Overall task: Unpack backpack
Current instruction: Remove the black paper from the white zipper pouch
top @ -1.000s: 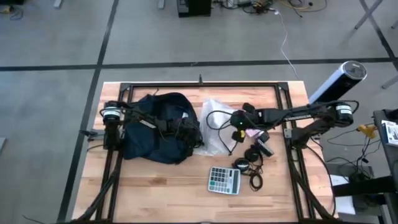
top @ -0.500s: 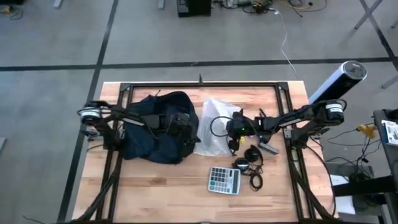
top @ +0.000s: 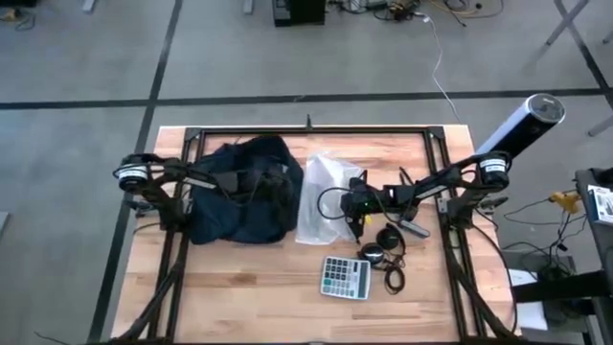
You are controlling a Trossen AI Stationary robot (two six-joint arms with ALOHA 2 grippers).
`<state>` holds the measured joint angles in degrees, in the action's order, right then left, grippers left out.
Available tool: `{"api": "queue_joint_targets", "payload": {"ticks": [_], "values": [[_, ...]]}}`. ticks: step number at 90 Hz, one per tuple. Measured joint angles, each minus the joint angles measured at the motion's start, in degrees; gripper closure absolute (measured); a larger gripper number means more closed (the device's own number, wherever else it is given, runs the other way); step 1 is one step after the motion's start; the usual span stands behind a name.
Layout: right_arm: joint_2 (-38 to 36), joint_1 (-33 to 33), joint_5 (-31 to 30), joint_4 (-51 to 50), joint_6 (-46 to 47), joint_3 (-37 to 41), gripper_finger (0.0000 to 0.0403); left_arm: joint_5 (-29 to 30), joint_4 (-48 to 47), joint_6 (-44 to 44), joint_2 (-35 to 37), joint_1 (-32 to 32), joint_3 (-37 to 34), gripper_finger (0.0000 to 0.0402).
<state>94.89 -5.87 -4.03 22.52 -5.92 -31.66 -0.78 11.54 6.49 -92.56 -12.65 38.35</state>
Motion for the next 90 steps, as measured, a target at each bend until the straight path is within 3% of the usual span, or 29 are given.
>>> {"api": "queue_joint_targets", "payload": {"ticks": [9,16,43,62,67,90], "values": [[-1.26,0.00,-0.47,-0.64,0.21,0.01,0.0403,-7.86,0.22,-4.39,-1.31,-1.88,0.80,0.0363],[-1.79,0.00,-0.48,-1.31,0.29,0.09,0.0403,-10.43,0.48,-7.92,-2.37,-2.82,1.32,0.0336],[-1.79,0.00,-0.52,-1.60,1.38,0.17,0.0403,-10.82,-0.37,-20.16,-4.06,-5.52,9.80,0.0203],[-1.99,0.37,-0.52,-2.23,2.33,0.17,0.0403,-10.89,-15.11,-21.43,-6.75,-10.79,17.10,0.0141],[-1.98,0.37,-0.53,-2.23,2.33,0.17,0.0403,-11.43,-15.02,-21.56,-8.82,-12.74,18.69,0.0132],[-1.90,0.64,-0.48,-1.50,3.28,0.19,0.0403,-30.13,-14.23,-25.64,-21.89,-18.88,26.30,0.0122]]}}
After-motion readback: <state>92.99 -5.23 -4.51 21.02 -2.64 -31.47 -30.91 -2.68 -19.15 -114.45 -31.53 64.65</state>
